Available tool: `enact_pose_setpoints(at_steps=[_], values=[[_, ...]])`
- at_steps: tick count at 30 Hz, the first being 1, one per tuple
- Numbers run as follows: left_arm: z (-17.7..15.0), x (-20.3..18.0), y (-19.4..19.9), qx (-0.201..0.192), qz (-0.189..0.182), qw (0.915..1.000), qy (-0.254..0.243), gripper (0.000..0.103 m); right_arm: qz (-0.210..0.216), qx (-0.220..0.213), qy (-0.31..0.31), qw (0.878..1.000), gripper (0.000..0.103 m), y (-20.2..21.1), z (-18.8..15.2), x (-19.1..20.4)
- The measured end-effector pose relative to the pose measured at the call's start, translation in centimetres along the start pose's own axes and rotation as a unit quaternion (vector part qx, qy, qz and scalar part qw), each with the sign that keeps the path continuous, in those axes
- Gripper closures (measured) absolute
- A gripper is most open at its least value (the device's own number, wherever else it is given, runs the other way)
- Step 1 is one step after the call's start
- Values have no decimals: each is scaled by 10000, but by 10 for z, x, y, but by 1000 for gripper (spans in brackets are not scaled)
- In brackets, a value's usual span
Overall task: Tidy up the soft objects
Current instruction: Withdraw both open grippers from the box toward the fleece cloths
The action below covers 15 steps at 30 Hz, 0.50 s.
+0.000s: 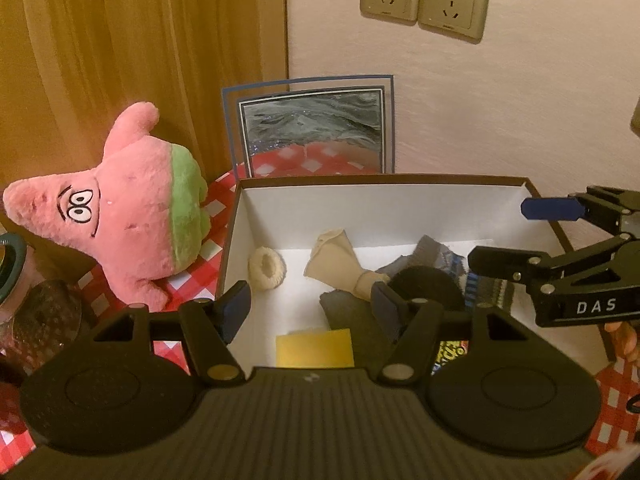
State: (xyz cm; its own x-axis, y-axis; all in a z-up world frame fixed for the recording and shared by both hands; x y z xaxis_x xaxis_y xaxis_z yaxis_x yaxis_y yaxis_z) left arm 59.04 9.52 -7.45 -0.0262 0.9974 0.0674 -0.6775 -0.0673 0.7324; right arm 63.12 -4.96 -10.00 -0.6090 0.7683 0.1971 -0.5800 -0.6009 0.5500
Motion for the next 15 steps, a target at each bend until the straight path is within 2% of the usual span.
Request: enact_pose_setpoints(at_steps=[6, 15], values=[[-8, -5, 17, -2, -65, 10000, 49, 39, -65, 157, -90, 9998, 15, 14, -11, -2], [-28, -10, 46, 14, -142, 9998, 172, 39, -54, 120, -211, 9997, 15, 49, -22, 3]])
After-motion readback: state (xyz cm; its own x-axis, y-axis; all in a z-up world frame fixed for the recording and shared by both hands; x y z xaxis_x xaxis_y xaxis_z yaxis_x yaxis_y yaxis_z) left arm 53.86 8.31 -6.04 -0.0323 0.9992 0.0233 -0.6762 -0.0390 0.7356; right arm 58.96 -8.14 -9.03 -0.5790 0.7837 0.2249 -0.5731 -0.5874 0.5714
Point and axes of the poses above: each gripper's, at about its wrist camera, not at the fingertips, and y roughly against the way its jaws point, x to its left, z to its top, the point moved 4 cm from there along -y, roughly the way its jaws point, and after that the axes turned 4 degrees about z, right-handed, at the moved point
